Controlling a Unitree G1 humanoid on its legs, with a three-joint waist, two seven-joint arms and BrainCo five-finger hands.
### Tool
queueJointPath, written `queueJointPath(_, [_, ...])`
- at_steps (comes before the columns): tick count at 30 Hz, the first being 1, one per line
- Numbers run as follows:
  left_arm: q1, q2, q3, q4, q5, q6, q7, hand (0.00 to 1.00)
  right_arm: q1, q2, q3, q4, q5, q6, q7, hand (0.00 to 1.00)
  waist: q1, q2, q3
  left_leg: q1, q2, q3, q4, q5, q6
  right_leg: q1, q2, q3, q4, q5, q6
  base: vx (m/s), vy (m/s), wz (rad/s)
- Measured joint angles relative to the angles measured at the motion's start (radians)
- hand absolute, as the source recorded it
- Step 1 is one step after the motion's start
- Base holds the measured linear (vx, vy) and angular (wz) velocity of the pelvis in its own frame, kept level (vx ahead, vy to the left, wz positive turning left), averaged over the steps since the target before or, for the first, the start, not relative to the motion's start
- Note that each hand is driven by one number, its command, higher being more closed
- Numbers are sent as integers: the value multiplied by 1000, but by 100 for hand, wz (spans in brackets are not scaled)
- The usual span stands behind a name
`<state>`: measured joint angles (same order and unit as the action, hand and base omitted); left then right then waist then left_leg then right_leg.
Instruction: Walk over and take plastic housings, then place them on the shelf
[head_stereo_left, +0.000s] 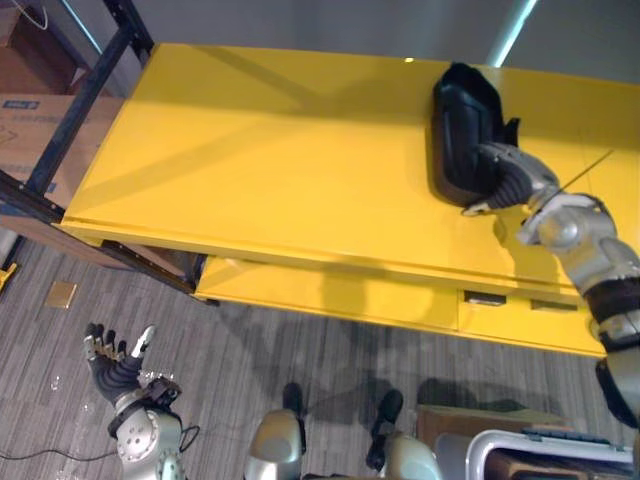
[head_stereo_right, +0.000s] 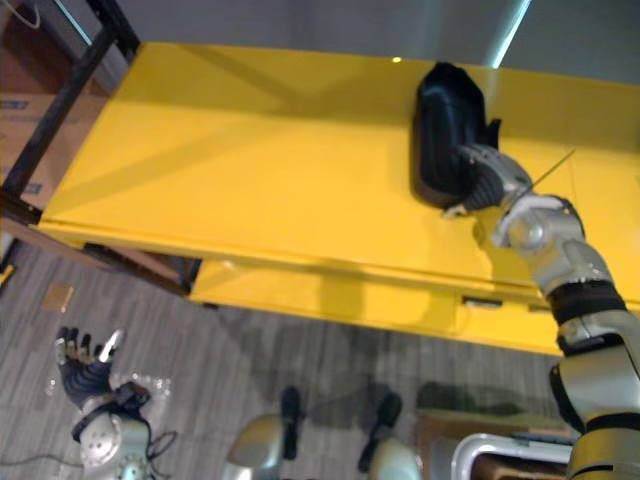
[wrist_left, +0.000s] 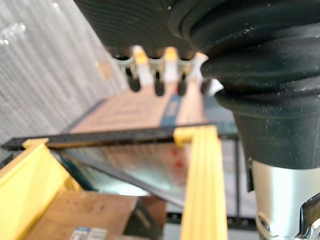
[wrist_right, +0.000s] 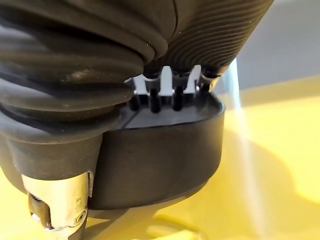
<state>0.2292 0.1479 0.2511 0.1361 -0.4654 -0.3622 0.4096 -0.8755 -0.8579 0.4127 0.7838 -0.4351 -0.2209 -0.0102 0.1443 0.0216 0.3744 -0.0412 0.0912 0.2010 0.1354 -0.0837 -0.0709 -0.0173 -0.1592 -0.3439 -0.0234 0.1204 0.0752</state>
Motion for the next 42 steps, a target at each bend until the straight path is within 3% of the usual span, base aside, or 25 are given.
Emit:
queueJointPath(8, [-1,0,-3,-13,-8,0,3,0,-4,0,-68,63,29,7,16,0,0,1,16,5,-13,1,-24,14,6,-18,-16,1,27,-11,5,0,0,0])
queueJointPath(14, [-1,-3,-40,-20,-9,0,3,0,-5,3,-98,101,47,76,32,0,-1,1,20,6,-16,1,-24,14,6,-18,-20,2,32,-13,8,0,0,0])
queueJointPath(20, [0,-9,-40,-20,-10,0,10,0,-19,5,-156,149,46,87,-5,0,-10,19,32,7,-21,0,-28,18,10,-23,-26,1,44,-17,8,0,0,0])
queueJointPath(27, [0,-9,-71,-29,-38,0,11,0,-31,7,-157,149,46,80,-17,0,-20,20,32,12,-28,0,-59,38,12,-35,-31,1,49,-17,8,0,0,0])
queueJointPath(36, [0,-9,-73,-29,-39,0,8,0,-30,7,-144,158,-13,0,-75,0,-22,20,32,23,-28,6,-66,38,11,-33,-30,11,50,-17,8,-1,-2,-3])
queueJointPath(42, [7,-8,-72,-29,-39,0,7,0,47,-5,-144,-41,-50,-1,-121,0,-40,17,34,31,-27,16,-74,38,11,-34,-28,17,48,-17,8,3,-1,-3])
